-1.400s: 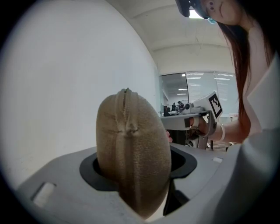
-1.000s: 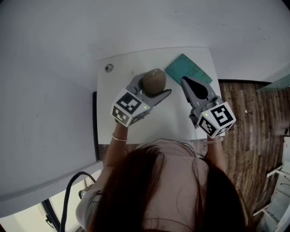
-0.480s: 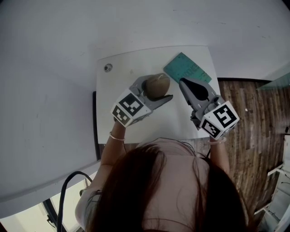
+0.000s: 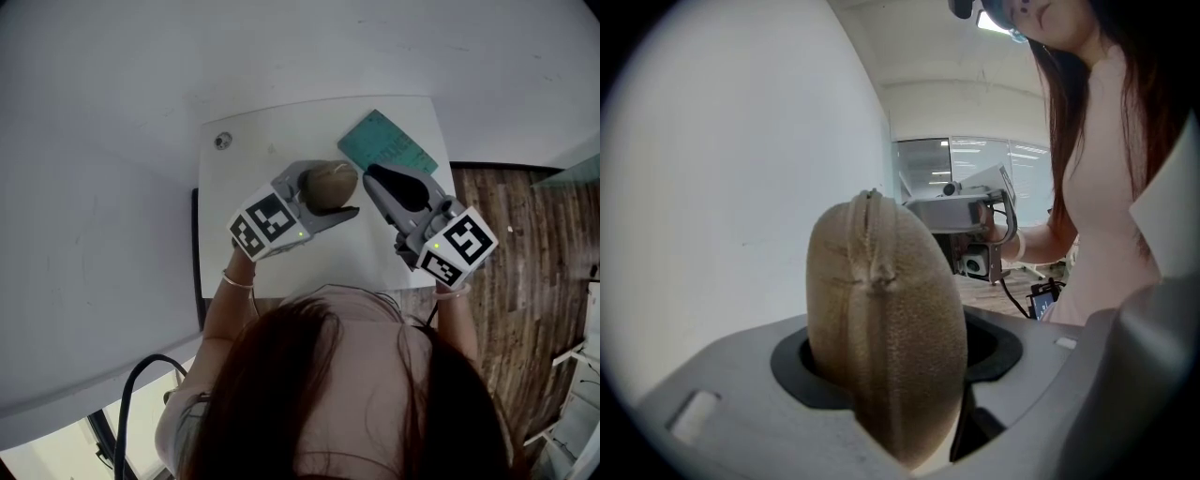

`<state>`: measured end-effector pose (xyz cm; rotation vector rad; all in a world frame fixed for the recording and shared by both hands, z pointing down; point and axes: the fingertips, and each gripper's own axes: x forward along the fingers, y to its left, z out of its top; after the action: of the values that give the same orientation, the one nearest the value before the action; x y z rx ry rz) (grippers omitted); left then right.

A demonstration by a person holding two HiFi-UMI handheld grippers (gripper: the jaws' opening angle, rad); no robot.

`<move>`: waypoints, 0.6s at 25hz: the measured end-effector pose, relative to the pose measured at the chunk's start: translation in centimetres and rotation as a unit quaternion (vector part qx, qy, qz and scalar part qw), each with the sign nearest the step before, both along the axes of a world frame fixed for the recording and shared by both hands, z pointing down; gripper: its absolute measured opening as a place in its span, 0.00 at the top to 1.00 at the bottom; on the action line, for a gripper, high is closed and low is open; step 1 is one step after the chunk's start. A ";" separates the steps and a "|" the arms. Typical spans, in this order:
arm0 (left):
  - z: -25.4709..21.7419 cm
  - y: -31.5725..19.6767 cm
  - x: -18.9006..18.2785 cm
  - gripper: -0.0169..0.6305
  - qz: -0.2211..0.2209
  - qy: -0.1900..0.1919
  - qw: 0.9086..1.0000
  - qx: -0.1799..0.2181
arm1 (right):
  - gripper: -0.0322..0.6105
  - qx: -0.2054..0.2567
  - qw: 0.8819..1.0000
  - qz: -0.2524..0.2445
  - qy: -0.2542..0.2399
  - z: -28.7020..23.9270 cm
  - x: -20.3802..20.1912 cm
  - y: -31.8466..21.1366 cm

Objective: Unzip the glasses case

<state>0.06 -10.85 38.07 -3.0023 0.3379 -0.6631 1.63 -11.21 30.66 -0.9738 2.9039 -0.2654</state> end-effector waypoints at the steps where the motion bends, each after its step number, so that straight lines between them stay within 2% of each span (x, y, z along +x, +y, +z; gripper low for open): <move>1: 0.2 0.1 0.0 0.50 0.004 -0.004 1.000 -0.002 | 0.87 -0.001 1.000 -0.005 -0.003 0.0 0.0 0.0; 6: 1.1 0.6 -0.2 0.50 0.027 -0.018 0.999 -0.016 | 0.86 -0.002 1.000 -0.026 -0.013 0.0 -0.3 -0.1; 15: 1.4 1.4 -0.3 0.50 0.075 -0.023 0.996 -0.033 | 0.83 -0.005 0.995 -0.091 -0.030 -0.5 -1.7 0.2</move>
<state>-0.21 -9.41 39.48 -3.0301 0.0883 -0.7408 -0.03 -10.99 30.12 -0.6890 2.9402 -0.3143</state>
